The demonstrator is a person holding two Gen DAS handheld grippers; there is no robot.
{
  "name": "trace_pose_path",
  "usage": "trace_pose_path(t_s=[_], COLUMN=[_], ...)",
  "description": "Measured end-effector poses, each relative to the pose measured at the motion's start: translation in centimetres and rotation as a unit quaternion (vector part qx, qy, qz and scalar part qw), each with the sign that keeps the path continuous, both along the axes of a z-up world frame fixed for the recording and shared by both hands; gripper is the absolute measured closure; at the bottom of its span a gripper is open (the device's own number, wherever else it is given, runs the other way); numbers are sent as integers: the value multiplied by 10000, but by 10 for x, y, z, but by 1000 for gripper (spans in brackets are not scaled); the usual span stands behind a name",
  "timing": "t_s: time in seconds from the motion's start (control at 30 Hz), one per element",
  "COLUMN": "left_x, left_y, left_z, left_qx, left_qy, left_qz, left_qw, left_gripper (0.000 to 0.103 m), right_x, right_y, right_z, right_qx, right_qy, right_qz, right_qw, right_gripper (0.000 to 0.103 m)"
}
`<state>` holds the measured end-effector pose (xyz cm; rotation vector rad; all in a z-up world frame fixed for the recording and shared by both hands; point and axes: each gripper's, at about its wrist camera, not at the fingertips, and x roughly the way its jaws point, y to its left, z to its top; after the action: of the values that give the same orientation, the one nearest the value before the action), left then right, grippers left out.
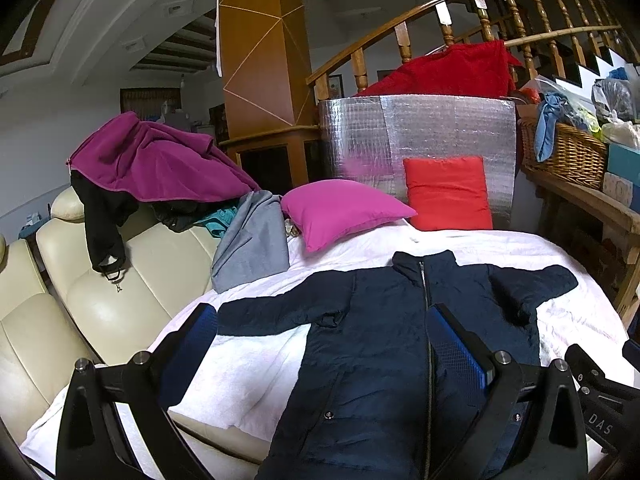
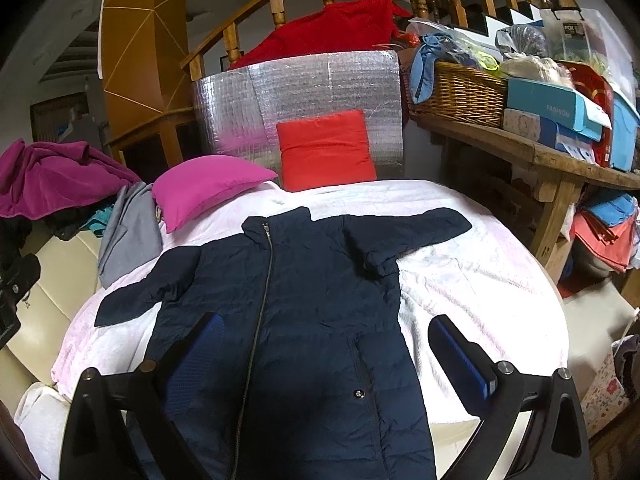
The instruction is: Fold large clothes
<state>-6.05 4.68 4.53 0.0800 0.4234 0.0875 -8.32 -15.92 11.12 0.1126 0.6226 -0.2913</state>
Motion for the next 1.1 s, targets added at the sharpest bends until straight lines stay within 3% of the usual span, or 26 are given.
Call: trace_pose_path(t_s=[0.67, 1.1], left_x=[-2, 10], left_y=[-4, -7], left_z=[-14, -40], left_qx=[52, 92], left_qy=[160, 528], left_qz=[-67, -72], left_qw=[9998, 9985], left_gripper=[0, 0], right_x=[5, 19], right_y=[-4, -8], right_z=[-11, -41], right_qx=[183, 364], right_qy=[66, 483], right_qz=[-3, -52], right_qw=[9998, 9982], right_gripper=[0, 0])
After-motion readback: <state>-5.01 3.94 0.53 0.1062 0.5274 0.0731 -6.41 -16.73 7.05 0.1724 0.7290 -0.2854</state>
